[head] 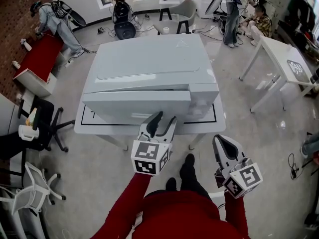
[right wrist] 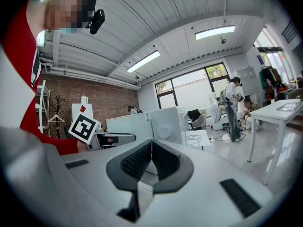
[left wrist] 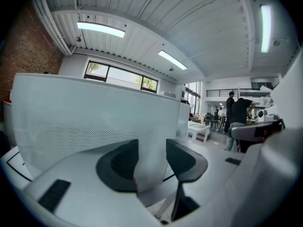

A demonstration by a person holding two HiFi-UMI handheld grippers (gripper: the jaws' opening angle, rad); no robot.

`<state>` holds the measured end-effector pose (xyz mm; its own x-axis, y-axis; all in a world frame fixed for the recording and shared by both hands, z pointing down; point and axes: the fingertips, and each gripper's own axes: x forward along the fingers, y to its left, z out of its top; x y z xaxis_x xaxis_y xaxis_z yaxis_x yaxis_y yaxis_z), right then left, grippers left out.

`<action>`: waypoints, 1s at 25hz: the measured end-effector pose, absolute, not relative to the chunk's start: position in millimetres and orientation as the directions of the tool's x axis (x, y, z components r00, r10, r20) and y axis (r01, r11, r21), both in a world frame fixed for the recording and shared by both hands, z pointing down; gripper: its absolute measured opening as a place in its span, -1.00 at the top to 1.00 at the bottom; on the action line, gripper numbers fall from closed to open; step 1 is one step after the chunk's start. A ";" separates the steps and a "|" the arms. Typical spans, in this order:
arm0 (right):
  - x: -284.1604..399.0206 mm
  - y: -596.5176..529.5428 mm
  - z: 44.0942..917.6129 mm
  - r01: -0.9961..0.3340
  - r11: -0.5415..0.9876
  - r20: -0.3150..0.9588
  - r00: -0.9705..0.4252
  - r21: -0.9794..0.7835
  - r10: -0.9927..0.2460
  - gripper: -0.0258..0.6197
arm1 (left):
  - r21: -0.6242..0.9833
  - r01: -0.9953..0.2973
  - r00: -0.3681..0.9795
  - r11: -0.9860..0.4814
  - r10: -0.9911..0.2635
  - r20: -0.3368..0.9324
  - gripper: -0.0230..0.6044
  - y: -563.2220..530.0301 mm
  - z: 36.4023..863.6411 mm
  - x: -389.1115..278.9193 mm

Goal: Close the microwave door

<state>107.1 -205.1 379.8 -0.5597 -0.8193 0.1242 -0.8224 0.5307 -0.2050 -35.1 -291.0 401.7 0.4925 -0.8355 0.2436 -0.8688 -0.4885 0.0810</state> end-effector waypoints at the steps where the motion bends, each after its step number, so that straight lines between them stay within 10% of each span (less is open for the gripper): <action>1: 107.7 -206.4 379.7 -0.822 0.530 0.124 -0.560 -0.207 -0.819 0.88 | 0.078 -0.876 0.480 -0.476 -0.842 0.246 0.33 -293.8 401.6 -36.3; 9: 107.8 -216.5 381.3 -0.816 0.536 0.129 -0.568 -0.215 -0.813 0.87 | 0.034 -0.936 0.347 -0.350 -0.905 0.245 0.87 -302.7 400.8 -54.3; 25: 95.6 -228.0 382.9 -0.800 0.558 0.139 -0.592 -0.222 -0.794 0.87 | 0.037 -0.942 0.332 -0.334 -0.910 0.247 0.89 -307.0 399.1 -54.1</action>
<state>95.6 -228.0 382.9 -0.5921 -0.7938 0.1391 -0.7998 0.5578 -0.2218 -54.1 -307.0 399.1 0.3325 -0.9102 0.2469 -0.9418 -0.3340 0.0369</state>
